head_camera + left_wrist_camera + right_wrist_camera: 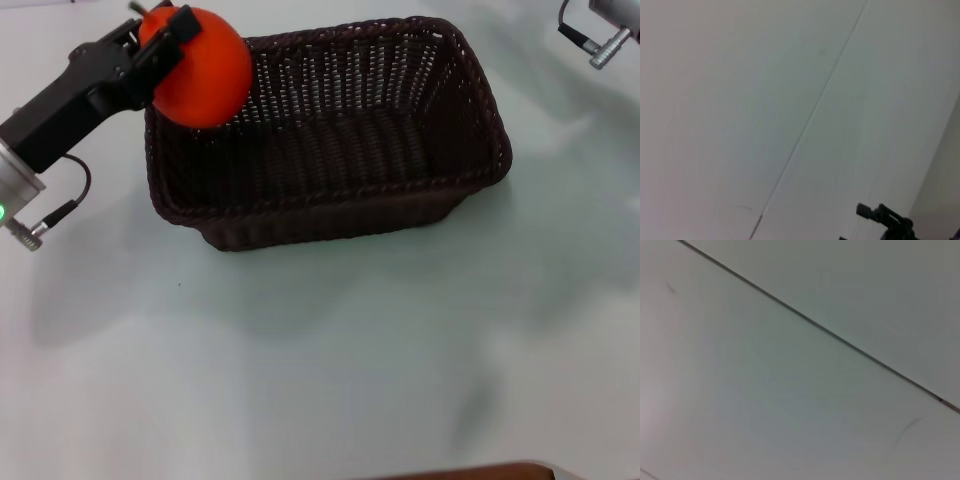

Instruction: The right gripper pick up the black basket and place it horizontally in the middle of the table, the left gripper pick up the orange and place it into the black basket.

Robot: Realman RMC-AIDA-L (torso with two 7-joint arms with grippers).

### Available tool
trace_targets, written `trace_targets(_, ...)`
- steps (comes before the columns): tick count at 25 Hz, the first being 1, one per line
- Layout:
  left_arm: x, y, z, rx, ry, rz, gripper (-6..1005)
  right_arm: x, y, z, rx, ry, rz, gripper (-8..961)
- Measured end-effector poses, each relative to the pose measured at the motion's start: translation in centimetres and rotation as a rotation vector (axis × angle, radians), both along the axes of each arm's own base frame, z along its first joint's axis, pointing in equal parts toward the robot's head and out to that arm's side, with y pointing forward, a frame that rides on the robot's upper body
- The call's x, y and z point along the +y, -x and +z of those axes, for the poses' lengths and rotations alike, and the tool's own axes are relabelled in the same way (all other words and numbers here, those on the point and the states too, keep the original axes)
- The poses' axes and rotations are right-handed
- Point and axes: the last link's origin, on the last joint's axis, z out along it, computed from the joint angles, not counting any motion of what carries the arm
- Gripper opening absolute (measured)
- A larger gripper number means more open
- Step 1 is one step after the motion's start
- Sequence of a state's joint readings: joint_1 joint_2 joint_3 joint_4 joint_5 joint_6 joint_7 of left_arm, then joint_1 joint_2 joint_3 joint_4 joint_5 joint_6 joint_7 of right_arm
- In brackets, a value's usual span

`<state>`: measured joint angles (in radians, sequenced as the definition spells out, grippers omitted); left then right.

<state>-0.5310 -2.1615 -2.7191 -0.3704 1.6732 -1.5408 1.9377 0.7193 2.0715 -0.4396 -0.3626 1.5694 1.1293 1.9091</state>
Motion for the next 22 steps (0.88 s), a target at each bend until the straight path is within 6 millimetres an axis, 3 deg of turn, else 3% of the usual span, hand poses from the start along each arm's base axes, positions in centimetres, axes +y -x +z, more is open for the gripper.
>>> trace_targets(4,0.2,-0.3,0.1,-0.011,-0.006,-0.007,336,-0.2,-0.1,-0.3,0.031,-0.045,-0.009,870)
trace_targets(13,-0.2,-0.8,0.9,-0.07,-0.033,-0.04,546,0.8,1.1,-0.5,-0.011,-0.088,0.013,871)
trace_targets(15,-0.6,-0.7,1.4,-0.095,-0.059,-0.048,639,0.9,1.3,-0.6,-0.021,-0.096,0.022,871)
trace_targets(19,-1.6,0.2,2.7,-0.125,-0.144,-0.042,798,1.2,1.5,-0.1,-0.055,-0.152,0.039,870)
trace_targets(22,-3.9,2.7,5.0,-0.136,-0.367,0.009,860,1.4,1.5,0.5,-0.124,-0.236,0.067,870)
